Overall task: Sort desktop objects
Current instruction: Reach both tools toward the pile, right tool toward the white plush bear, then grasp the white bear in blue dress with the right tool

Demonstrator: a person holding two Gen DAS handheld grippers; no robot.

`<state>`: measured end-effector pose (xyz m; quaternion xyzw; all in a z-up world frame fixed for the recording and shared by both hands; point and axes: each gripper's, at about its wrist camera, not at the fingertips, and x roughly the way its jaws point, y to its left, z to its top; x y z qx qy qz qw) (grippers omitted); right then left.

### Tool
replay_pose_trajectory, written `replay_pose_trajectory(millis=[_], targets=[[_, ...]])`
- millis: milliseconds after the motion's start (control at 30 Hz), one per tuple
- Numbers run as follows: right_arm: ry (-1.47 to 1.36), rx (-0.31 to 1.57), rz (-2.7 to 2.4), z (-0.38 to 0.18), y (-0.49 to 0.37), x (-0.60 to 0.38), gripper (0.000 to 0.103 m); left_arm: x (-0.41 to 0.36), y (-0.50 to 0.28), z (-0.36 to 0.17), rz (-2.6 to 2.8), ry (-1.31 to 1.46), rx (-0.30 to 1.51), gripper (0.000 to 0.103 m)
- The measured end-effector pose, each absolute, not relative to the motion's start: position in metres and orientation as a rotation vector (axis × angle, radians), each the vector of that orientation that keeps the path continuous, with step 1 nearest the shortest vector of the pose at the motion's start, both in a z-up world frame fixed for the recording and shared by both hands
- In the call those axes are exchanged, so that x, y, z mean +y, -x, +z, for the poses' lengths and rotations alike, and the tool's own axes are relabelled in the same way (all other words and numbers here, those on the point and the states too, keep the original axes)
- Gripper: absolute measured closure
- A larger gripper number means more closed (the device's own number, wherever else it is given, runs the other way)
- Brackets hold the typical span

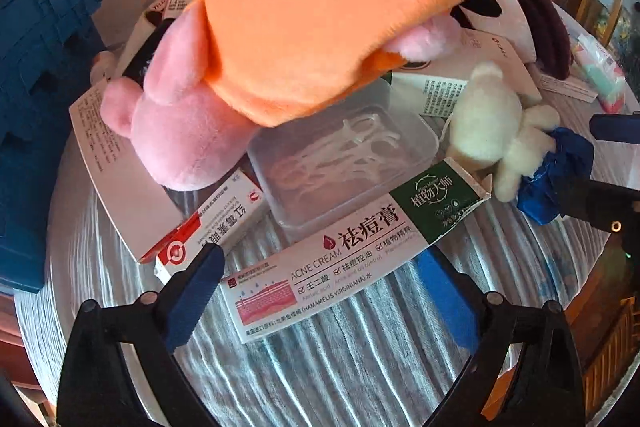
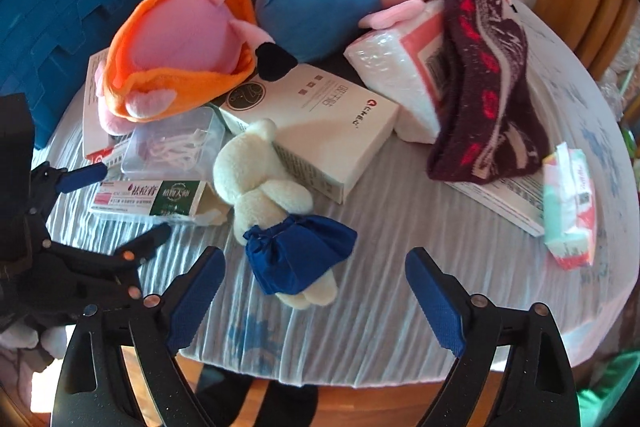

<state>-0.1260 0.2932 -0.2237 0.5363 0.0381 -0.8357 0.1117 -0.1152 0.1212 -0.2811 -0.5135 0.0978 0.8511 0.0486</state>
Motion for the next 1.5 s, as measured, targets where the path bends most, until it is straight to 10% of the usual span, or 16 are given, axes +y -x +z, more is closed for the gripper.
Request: replay_pose_trajectory(millis=[200, 333, 700, 900, 1500], targets=[[-1.576, 0.106, -2.402, -0.239, 0.137, 0.284, 0.014, 0.102, 0.092, -0.261, 2.634, 1.601, 0.117, 0.041], [-1.575, 0.125, -2.386, -0.242, 0.138, 0.278, 0.035, 0.103, 0.088, -0.255, 2.654, 1.578, 0.086, 0.042], [-1.609, 0.102, -2.424, -0.246, 0.137, 0.302, 0.030, 0.139, 0.129, -0.254, 2.600, 1.664, 0.126, 0.023], [-1.577, 0.067, -2.397, -0.241, 0.129, 0.299, 0.074, 0.140, 0.111, -0.233, 2.564, 1.638, -0.018, 0.067], [-1.212, 0.062, -2.547, -0.100, 0.127, 0.300, 0.075, 0.133, 0.086, -0.094, 2.991, 1.164, -0.047, 0.072]])
